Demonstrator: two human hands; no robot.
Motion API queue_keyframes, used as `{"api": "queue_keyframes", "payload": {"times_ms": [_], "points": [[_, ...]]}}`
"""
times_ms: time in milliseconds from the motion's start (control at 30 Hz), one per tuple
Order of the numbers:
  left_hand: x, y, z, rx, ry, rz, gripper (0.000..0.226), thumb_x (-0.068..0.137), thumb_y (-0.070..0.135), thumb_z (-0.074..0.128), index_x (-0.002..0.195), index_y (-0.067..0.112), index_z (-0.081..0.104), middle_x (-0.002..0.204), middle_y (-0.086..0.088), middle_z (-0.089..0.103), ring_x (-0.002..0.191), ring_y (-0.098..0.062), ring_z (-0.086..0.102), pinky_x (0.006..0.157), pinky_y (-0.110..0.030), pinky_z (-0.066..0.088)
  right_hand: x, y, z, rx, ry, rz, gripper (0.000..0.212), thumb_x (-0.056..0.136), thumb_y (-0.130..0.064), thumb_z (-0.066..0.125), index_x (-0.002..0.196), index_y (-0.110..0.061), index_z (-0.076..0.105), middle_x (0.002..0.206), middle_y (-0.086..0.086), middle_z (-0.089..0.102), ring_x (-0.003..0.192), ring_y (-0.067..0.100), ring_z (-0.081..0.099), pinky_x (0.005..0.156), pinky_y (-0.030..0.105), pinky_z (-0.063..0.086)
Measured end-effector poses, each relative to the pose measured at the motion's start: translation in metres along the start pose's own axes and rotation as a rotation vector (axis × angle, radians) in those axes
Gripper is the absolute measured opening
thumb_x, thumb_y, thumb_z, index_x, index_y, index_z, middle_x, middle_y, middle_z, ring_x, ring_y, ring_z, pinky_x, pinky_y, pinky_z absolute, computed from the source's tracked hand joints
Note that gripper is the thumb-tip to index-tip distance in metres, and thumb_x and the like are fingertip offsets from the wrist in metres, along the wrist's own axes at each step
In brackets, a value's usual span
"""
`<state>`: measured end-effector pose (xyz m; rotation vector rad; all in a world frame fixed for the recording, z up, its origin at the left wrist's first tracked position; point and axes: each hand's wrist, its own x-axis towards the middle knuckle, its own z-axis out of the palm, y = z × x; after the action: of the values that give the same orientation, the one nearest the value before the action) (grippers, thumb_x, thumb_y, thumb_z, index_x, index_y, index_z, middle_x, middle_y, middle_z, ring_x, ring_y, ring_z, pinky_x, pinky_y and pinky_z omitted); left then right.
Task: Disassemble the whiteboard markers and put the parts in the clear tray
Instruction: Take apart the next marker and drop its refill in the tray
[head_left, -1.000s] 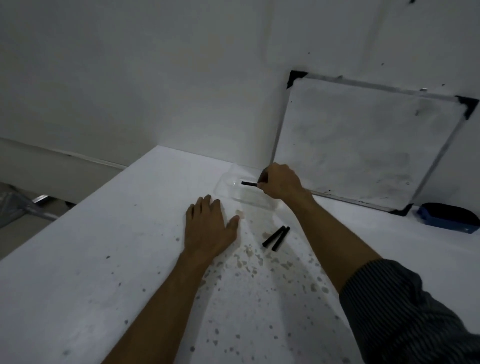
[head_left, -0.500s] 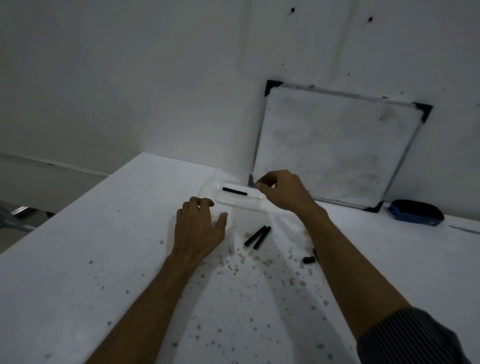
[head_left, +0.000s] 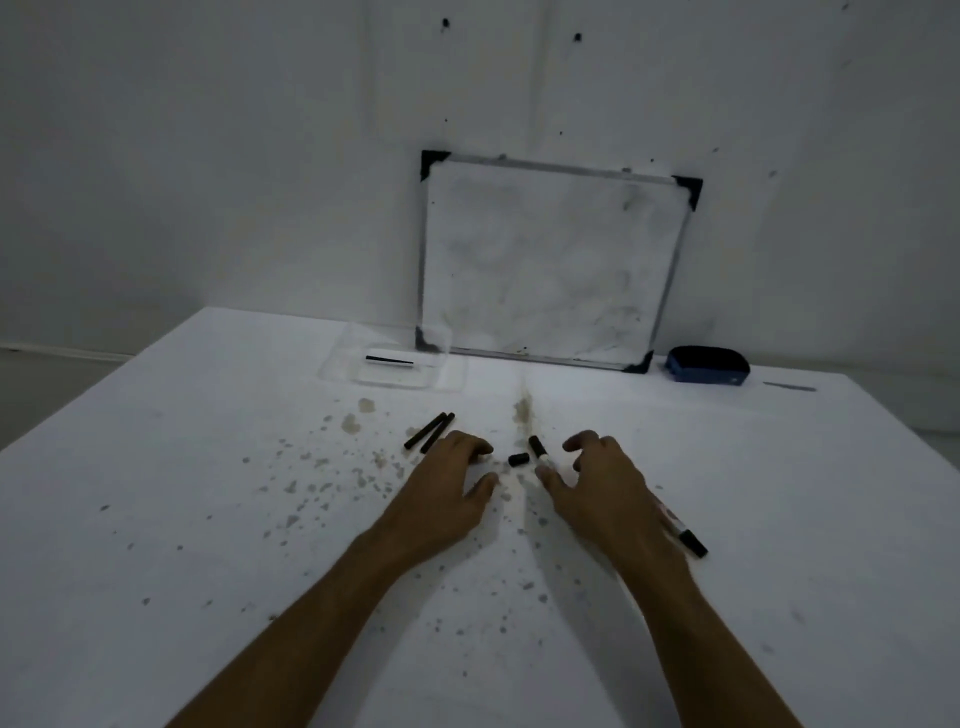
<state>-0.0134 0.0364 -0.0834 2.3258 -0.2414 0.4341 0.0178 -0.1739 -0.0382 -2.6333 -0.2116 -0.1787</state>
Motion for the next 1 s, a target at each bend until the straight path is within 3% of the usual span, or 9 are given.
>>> {"api": "queue_keyframes", "payload": {"times_ms": [200, 333, 400, 500, 567, 633, 733, 867, 1000], "points": [[-0.006, 0.007, -0.005, 0.043, 0.072, 0.063, 0.047, 0.102, 0.043, 0.058, 0.145, 0.025, 0.049, 0.144, 0.005, 0.055, 0.128, 0.004, 0.044, 0.114, -0.028, 0.043, -0.010, 0.008, 0.004, 0.073, 0.033, 0.046, 0.028, 0.096, -0.036, 0.064, 0.111, -0.013, 0.071, 0.089, 0.004, 0.071, 0.070, 0.014, 0.066, 0.064, 0.034, 0.059], [-0.002, 0.016, -0.019, 0.192, 0.084, 0.298, 0.059, 0.102, 0.045, 0.059, 0.154, 0.022, 0.046, 0.162, 0.002, 0.044, 0.154, -0.013, 0.029, 0.127, -0.032, 0.019, -0.009, 0.001, -0.007, 0.241, -0.023, -0.124, 0.026, 0.100, -0.034, 0.061, 0.116, -0.021, 0.077, 0.102, 0.000, 0.075, 0.070, -0.003, 0.056, 0.060, 0.012, 0.041], [0.000, 0.014, -0.030, 0.224, 0.096, 0.351, 0.060, 0.097, 0.047, 0.067, 0.149, 0.021, 0.055, 0.156, 0.002, 0.053, 0.154, -0.020, 0.032, 0.127, -0.038, 0.018, -0.009, -0.006, -0.010, 0.346, -0.124, -0.184, 0.024, 0.099, -0.037, 0.062, 0.117, -0.029, 0.077, 0.101, -0.012, 0.072, 0.077, -0.011, 0.057, 0.060, 0.004, 0.040], [0.000, 0.008, -0.049, 0.170, 0.148, 0.338, 0.048, 0.086, 0.041, 0.080, 0.128, 0.019, 0.074, 0.127, 0.000, 0.075, 0.134, -0.023, 0.058, 0.113, -0.045, 0.041, -0.009, -0.023, -0.010, 0.568, -0.216, -0.167, 0.024, 0.095, -0.044, 0.067, 0.116, -0.035, 0.074, 0.106, -0.019, 0.071, 0.091, -0.006, 0.066, 0.072, 0.008, 0.052], [0.000, 0.002, -0.063, 0.120, 0.145, 0.308, 0.037, 0.083, 0.035, 0.084, 0.114, 0.016, 0.081, 0.107, -0.002, 0.082, 0.104, -0.021, 0.071, 0.090, -0.045, 0.055, -0.008, -0.038, -0.008, 0.670, -0.235, -0.135, 0.028, 0.090, -0.049, 0.071, 0.115, -0.036, 0.070, 0.104, -0.014, 0.075, 0.088, 0.001, 0.071, 0.066, 0.013, 0.054], [-0.005, -0.009, -0.077, 0.021, 0.131, 0.218, 0.030, 0.084, 0.035, 0.084, 0.109, 0.018, 0.084, 0.094, 0.003, 0.081, 0.083, -0.011, 0.071, 0.075, -0.036, 0.058, -0.003, -0.054, -0.004, 0.695, -0.233, -0.125, 0.033, 0.089, -0.054, 0.070, 0.115, -0.033, 0.067, 0.097, -0.009, 0.076, 0.082, 0.005, 0.073, 0.061, 0.014, 0.052], [-0.019, -0.033, -0.099, -0.136, 0.194, -0.010, 0.017, 0.090, 0.040, 0.078, 0.103, 0.030, 0.082, 0.086, 0.013, 0.078, 0.077, -0.003, 0.069, 0.069, -0.017, 0.053, 0.014, -0.074, 0.008, 0.597, -0.211, -0.161, 0.031, 0.098, -0.054, 0.055, 0.115, -0.029, 0.064, 0.102, -0.007, 0.074, 0.087, 0.011, 0.071, 0.057, 0.014, 0.049], [-0.026, -0.066, -0.116, -0.335, 0.305, -0.269, 0.014, 0.102, 0.032, 0.065, 0.105, 0.020, 0.069, 0.093, 0.004, 0.081, 0.082, -0.016, 0.075, 0.072, -0.026, 0.061, 0.038, -0.095, 0.033, 0.254, -0.181, -0.377, 0.023, 0.102, -0.024, 0.060, 0.122, -0.017, 0.070, 0.113, 0.003, 0.070, 0.098, 0.019, 0.067, 0.074, 0.021, 0.045], [-0.019, -0.076, -0.116, -0.403, 0.350, -0.314, 0.011, 0.104, 0.029, 0.061, 0.103, 0.018, 0.062, 0.094, 0.001, 0.080, 0.073, -0.016, 0.073, 0.064, -0.027, 0.057, 0.049, -0.118, 0.059, -0.092, -0.156, -0.576, 0.034, 0.093, -0.035, 0.067, 0.125, -0.024, 0.072, 0.121, 0.005, 0.066, 0.110, 0.025, 0.059, 0.092, 0.036, 0.043]]}}
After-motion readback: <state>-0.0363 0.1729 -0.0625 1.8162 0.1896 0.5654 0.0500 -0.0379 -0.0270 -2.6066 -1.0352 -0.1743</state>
